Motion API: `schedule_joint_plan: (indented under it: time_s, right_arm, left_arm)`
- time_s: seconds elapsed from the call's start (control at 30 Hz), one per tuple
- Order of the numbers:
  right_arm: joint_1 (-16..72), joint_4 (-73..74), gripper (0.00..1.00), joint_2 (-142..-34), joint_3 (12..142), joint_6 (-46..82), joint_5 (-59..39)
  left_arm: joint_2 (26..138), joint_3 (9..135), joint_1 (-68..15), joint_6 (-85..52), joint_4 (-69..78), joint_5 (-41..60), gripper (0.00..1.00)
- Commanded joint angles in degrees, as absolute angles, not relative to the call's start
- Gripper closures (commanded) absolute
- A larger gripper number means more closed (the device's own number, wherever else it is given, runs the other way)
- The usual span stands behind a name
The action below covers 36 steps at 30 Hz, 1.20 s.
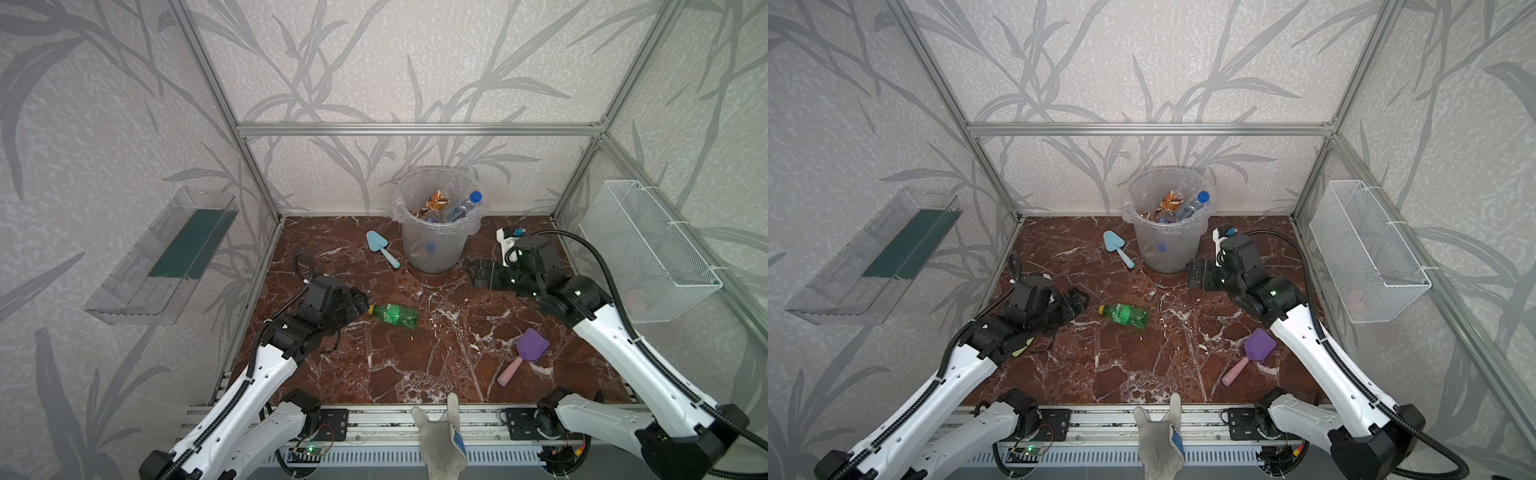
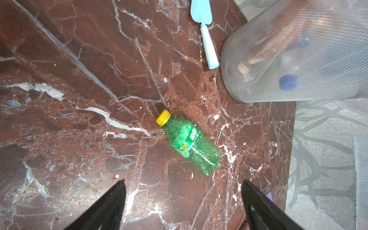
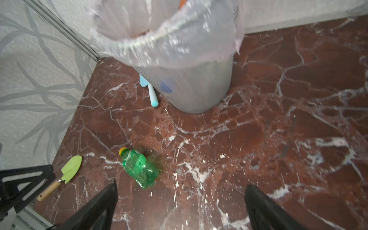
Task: Throw the plastic bottles in the bin
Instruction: 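Lift the water bottle with the right gripper and release it over the bin, then bring the right gripper back down onto the green Sprite bottle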
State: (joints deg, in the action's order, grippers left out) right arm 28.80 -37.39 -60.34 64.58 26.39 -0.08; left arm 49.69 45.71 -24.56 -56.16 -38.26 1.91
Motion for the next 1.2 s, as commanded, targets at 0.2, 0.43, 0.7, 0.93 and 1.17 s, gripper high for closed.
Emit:
schedule_joint_plan:
  time_s: [0.2, 0.43, 0.7, 0.93, 1.17]
  right_arm:
    - [29.92, -38.82, 0.01, -51.46, 47.09, 29.27, -5.19]
    - [35.62, -34.11, 0.01, -54.12, 42.01, 29.14, -5.14]
    - [41.09, -24.85, 0.13, -56.66, 39.25, 25.69, -7.1]
    - [43.85, -19.41, 0.22, -60.45, 39.44, 20.76, -9.21]
    - [45.44, -17.85, 0.24, -64.69, 41.66, 17.09, -9.32]
  left_arm:
    - [50.61, 44.39, -24.19, -56.17, -37.56, 1.58, 0.1]
    - [52.42, 44.25, -24.25, -56.27, -36.86, 2.61, 0.1]
    - [51.87, 43.09, -24.25, -56.77, -36.42, 2.66, 0.1]
    - [51.92, 42.43, -24.19, -57.01, -36.14, 2.84, 0.1]
    - [51.45, 41.47, -24.26, -57.26, -35.78, 3.25, 0.1]
